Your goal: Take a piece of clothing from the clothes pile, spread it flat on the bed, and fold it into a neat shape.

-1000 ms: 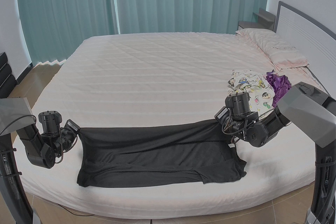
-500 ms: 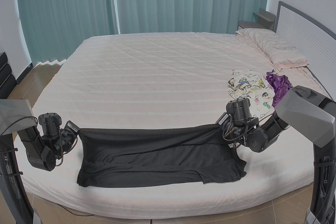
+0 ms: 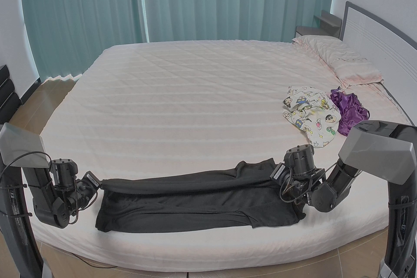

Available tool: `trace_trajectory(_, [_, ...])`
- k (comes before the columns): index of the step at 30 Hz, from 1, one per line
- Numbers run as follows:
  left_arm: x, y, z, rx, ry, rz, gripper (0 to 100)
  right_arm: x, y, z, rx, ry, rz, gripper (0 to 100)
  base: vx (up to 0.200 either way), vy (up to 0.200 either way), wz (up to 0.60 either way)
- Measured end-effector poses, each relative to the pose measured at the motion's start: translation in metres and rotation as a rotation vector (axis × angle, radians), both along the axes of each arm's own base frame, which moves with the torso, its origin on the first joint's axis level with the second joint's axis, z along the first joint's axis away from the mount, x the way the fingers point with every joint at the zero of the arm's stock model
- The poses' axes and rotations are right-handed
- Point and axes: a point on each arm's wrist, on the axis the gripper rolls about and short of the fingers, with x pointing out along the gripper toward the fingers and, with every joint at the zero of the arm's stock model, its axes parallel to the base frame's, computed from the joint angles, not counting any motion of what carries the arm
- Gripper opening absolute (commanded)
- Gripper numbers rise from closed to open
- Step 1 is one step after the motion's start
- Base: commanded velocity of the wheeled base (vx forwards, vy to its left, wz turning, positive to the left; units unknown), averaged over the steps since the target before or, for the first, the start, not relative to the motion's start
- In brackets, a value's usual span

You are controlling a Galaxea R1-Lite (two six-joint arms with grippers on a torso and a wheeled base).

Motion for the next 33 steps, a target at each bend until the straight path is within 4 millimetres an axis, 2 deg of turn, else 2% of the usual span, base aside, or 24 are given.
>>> trace_trajectory(9, [-0.013, -0.002, -0.023, 0.061, 0.117, -0.049, 0, -0.016, -0.001, -0.012, -0.054, 0.057, 0.037, 0, 0.000, 0.000, 0.00])
trace_trajectory(10, [-0.014, -0.002, -0.024, 0.061, 0.127, -0.052, 0, -0.017, -0.001, -0.013, -0.057, 0.060, 0.040, 100, 0.000, 0.000, 0.00])
trace_trajectory(11, [-0.016, -0.002, -0.026, 0.061, 0.138, -0.054, 100, -0.018, -0.001, -0.014, -0.061, 0.065, 0.042, 100, 0.000, 0.000, 0.00])
trace_trajectory(18, [-0.025, -0.004, -0.032, 0.088, 0.185, -0.081, 100, -0.024, -0.002, -0.017, -0.095, 0.085, 0.065, 100, 0.000, 0.000, 0.00])
trace_trajectory(23, [-0.031, -0.004, -0.034, 0.097, 0.209, -0.083, 100, -0.024, -0.005, -0.012, -0.096, 0.075, 0.061, 100, 0.000, 0.000, 0.00])
trace_trajectory(28, [-0.033, 0.002, -0.026, 0.105, 0.193, -0.065, 100, -0.025, -0.013, 0.003, -0.078, 0.048, 0.042, 100, 0.000, 0.000, 0.00])
trace_trajectory(33, [-0.031, 0.011, -0.009, 0.070, 0.120, -0.086, 100, -0.026, -0.028, 0.023, -0.037, 0.016, 0.030, 100, 0.000, 0.000, 0.00])
